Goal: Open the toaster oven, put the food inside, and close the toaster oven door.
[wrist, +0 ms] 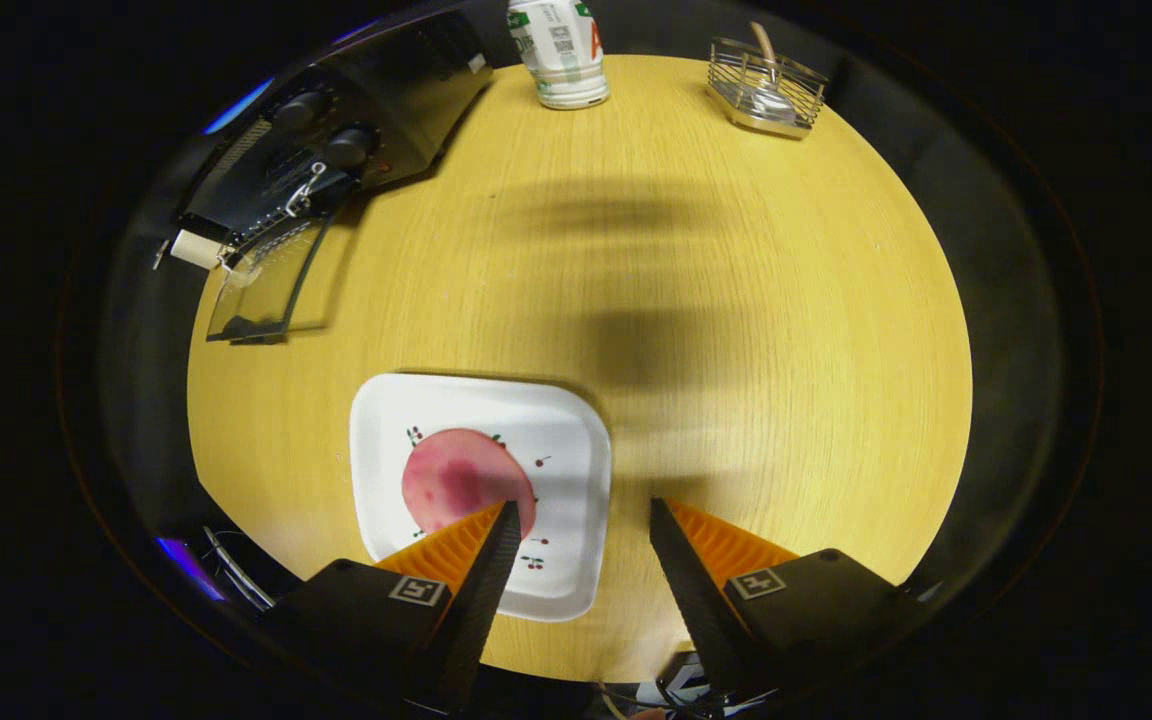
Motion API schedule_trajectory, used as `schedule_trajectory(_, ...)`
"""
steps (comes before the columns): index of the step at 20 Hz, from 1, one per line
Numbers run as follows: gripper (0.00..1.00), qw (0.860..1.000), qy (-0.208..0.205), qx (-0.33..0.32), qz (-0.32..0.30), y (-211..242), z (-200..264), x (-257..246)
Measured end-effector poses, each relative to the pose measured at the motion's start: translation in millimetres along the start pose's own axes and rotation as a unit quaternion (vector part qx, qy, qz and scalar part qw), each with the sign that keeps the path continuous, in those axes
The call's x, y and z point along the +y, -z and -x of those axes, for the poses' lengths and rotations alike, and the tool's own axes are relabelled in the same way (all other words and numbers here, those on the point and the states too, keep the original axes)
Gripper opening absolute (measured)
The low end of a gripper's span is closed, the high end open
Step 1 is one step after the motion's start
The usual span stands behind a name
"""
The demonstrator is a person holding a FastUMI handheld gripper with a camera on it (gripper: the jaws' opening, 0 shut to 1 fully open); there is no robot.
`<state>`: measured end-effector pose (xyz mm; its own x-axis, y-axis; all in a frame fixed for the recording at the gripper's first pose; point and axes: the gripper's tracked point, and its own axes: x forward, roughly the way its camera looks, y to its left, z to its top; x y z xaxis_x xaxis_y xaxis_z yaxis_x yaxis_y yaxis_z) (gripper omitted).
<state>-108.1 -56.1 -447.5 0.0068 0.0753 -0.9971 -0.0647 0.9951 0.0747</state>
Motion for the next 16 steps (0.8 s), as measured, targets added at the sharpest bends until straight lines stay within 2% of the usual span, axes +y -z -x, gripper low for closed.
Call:
schedule_trajectory(1, 0.83, 1.0, -0.006, -0.002, -0.01, -4, -1, 1)
schedule_trajectory(2, 0.7, 1.0, 0.001, 0.001, -0.014, -3, -4, -2)
schedule_trajectory(3, 0.64, 1.0, 0.01, 0.003, -0.016, -4, -2, -7)
schedule_trajectory(5, 0.42, 1.0, 0.011, 0.007, -0.021, -1, -1, -9)
schedule_trajectory(7, 0.13, 1.0, -0.007, 0.016, -0.017, 2, -2, -2)
schedule_trajectory(9, 0.14, 0.999, -0.034, 0.013, -0.007, 0, -1, 3)
schedule_trajectory(10, 0.06, 0.999, -0.047, 0.019, -0.019, 3, -9, 6)
schedule_trajectory(13, 0.05, 0.994, -0.092, 0.011, -0.061, 1, -1, 4)
schedule_trajectory(16, 0.05, 0.982, -0.15, 0.012, -0.114, 4, 3, 8)
